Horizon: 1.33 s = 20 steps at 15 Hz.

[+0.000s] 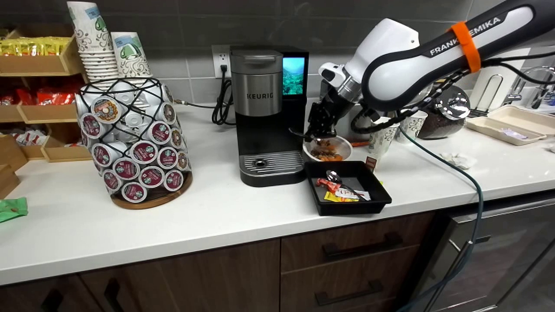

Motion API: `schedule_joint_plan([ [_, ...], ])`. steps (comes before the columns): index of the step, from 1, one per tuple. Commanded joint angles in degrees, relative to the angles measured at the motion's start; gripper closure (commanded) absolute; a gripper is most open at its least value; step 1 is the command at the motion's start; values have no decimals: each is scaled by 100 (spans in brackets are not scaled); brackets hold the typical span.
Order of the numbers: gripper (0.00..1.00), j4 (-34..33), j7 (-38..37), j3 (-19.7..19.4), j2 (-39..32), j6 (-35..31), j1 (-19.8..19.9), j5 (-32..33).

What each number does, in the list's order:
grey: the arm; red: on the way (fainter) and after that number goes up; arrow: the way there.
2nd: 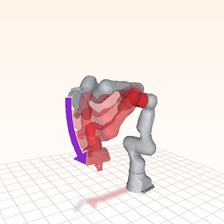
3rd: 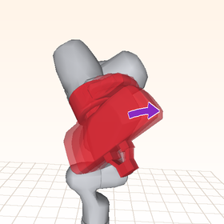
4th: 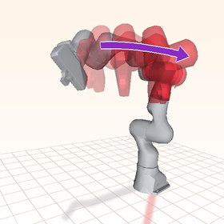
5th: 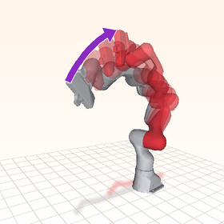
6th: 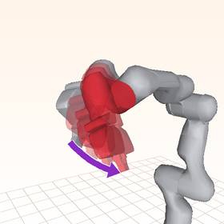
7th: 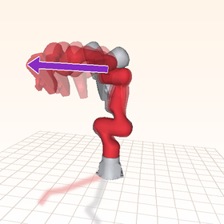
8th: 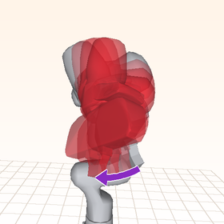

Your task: Put the spoons in the white bowl into the tray

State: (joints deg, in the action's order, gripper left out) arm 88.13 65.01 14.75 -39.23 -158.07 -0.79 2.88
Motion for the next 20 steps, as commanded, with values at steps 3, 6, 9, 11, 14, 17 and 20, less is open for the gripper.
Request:
schedule_joint_plan([
  [3,98,669,288,1352,418,-330,991,-1377],
  [6,98,1075,196,1668,623,-442,1394,-2043],
  [9,98,1259,363,1735,642,-803,1567,-2164],
  [11,98,1252,721,2165,436,-1309,1921,-2313],
  [14,98,1277,1245,3531,-35,-2382,2872,-2882],
  [17,98,1154,1645,4768,-710,-2843,3665,-2979],
  [20,98,1918,849,5305,-674,-1936,4401,-2176],
])
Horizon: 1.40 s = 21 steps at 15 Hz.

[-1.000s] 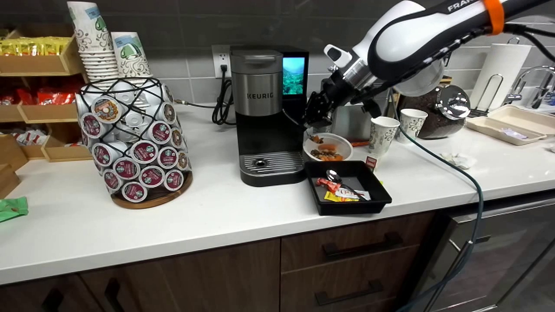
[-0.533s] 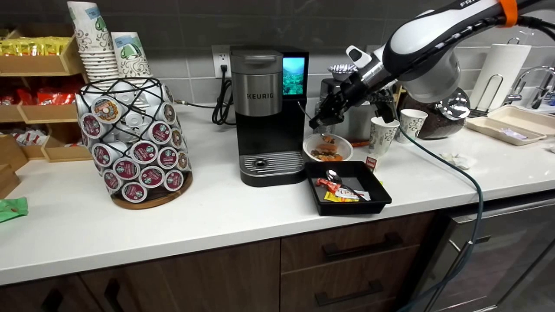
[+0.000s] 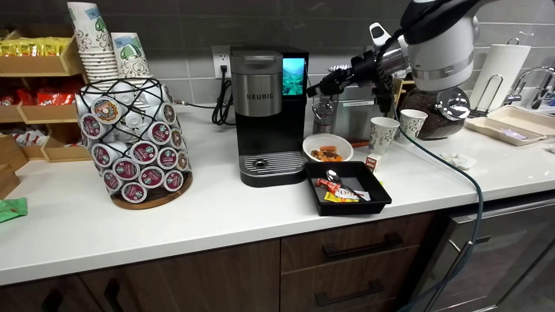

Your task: Put the spoons in the white bowl into the tray

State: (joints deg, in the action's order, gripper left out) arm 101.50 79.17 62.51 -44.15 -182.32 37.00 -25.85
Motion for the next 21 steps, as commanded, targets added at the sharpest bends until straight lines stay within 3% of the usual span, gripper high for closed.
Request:
schedule_joint_plan([
  [1,98,808,-697,509,-28,741,682,712],
  [3,98,1192,-1185,363,277,1139,695,927],
  [8,98,1610,-2200,-637,1102,1553,-95,1563],
  [11,98,1616,-2582,-1242,1582,2123,-662,1804],
  [17,98,1206,-2952,-2949,2307,3703,-2355,2293],
  [21,98,701,-3003,-3997,2264,4602,-3495,2805],
])
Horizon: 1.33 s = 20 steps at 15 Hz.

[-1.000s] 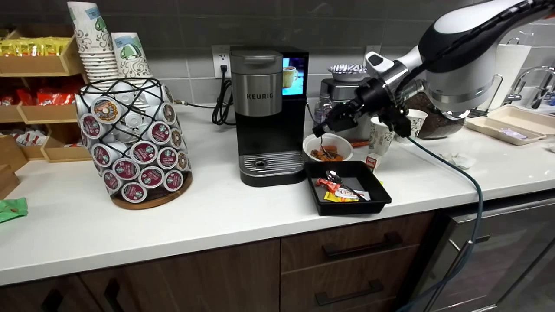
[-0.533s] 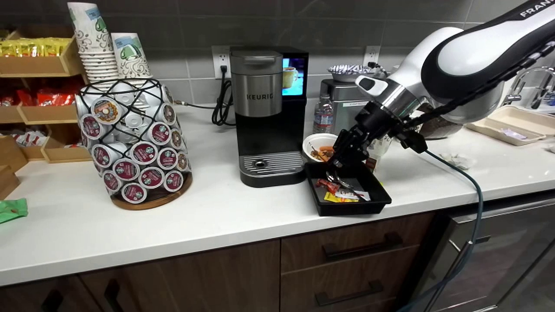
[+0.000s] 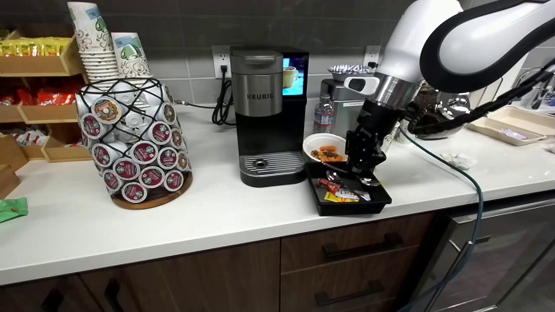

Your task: Put the spoons in the white bowl into the tray

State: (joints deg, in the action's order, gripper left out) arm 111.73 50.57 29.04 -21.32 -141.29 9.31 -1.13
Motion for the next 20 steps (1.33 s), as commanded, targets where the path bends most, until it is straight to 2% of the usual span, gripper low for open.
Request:
schedule_joint_plan([
  [1,98,-442,-98,-776,-87,574,-893,345],
  [6,98,-1001,-115,-1151,-471,452,-1441,312],
  [12,98,-1584,-117,-1335,-1017,687,-1683,295],
  [13,69,-1651,-109,-1328,-1064,706,-1677,258],
  [15,60,-1672,-77,-1291,-1042,599,-1612,157],
  [20,22,-1124,-193,-1322,-245,512,-1316,-69],
])
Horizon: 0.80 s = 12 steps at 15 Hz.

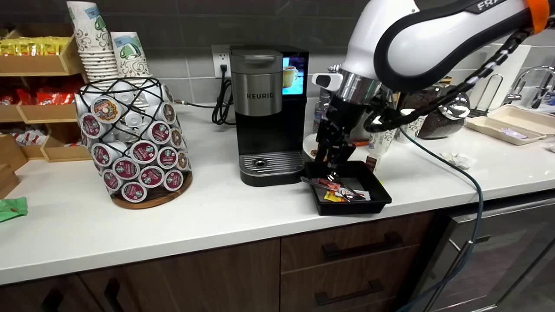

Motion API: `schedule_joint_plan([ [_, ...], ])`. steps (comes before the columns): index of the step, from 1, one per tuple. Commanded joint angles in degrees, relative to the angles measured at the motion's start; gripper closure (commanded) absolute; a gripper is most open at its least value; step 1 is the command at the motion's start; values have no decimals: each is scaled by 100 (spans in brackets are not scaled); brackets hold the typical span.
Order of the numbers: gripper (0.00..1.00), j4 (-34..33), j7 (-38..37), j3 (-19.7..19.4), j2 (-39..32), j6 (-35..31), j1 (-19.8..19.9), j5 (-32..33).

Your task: Put the spoons in the white bowl into the tray

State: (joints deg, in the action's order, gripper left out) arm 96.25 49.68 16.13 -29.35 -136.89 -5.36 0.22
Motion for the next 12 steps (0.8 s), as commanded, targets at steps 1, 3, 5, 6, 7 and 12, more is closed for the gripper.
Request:
schedule_joint_plan([
  [1,14,579,-245,-112,756,36,174,-183],
  [3,1,828,-651,-344,1004,-275,207,-85],
  [5,0,1082,-892,-428,1185,-760,335,-271],
  [6,0,1235,-951,-456,1264,-1082,415,-378],
  [7,0,1371,-920,-402,1331,-1444,505,-598],
  [12,0,1149,-841,-423,1185,-1318,509,-502],
])
